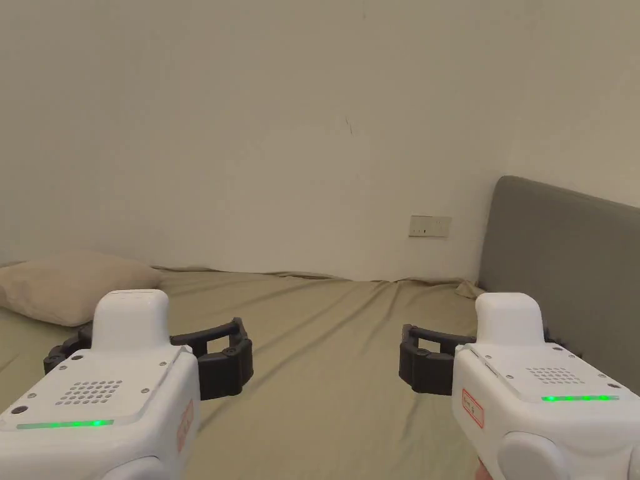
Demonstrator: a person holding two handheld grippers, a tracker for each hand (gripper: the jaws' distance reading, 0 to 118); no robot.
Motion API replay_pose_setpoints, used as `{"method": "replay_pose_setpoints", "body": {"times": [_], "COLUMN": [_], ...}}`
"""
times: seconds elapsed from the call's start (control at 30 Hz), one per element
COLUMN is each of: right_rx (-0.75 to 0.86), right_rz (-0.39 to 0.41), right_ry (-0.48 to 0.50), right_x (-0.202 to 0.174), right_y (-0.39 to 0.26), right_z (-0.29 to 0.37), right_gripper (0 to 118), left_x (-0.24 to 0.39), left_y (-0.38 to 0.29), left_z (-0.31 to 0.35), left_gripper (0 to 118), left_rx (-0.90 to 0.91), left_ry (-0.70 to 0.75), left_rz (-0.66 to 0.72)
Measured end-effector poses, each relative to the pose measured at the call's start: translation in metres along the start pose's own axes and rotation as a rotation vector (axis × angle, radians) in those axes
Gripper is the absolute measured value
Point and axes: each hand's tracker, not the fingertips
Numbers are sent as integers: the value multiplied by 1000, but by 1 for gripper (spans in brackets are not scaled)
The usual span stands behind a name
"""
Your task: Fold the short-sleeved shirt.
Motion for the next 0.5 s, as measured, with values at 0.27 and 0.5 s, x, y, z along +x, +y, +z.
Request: {"method": "replay_pose_setpoints", "body": {"times": [0.27, 0.5], "right_rx": [265, 190], "right_rz": [1592, 1061], "right_ry": [167, 48], "right_x": [-100, -85], "right_y": [-8, 18], "right_z": [22, -5], "right_gripper": [118, 118], "left_x": [-89, -68], "left_y": [-100, -36], "left_z": [-22, -19], "left_gripper": [118, 118], "left_rx": [-151, -89], "left_ry": [-235, 49], "left_rz": [1538, 722]}}
